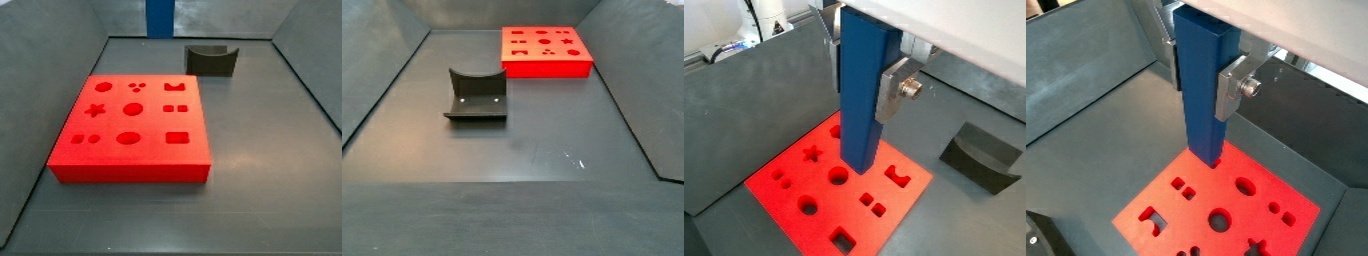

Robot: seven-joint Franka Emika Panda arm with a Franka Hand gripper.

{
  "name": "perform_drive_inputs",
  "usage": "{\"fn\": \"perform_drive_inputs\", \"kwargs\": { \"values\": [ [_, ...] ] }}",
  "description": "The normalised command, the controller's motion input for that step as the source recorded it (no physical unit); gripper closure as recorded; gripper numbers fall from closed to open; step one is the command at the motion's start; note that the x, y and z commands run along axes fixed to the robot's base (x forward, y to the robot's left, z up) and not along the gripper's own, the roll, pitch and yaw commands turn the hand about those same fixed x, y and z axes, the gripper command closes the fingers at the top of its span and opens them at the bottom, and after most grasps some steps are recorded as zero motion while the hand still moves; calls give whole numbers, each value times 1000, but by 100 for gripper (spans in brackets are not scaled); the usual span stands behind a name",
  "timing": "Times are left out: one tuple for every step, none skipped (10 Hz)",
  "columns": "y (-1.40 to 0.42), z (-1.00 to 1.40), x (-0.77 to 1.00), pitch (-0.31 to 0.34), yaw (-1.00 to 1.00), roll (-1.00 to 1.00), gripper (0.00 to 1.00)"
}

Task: Insert the rectangle object.

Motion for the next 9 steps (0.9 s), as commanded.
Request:
{"fn": "perform_drive_inputs", "kwargs": {
  "values": [
    [37,0,0,0,0,-23,100],
    [0,-11,94,0,0,0,100],
    [-277,-743,586,-51,126,199,100],
    [-86,-726,737,-34,183,0,100],
    [-57,-746,760,-66,160,-30,100],
    [0,-689,717,-73,217,-31,100],
    [-143,-754,671,-4,217,29,100],
    [-554,-651,331,-67,189,294,100],
    [-611,-294,-154,-316,351,117,100]
  ]
}}
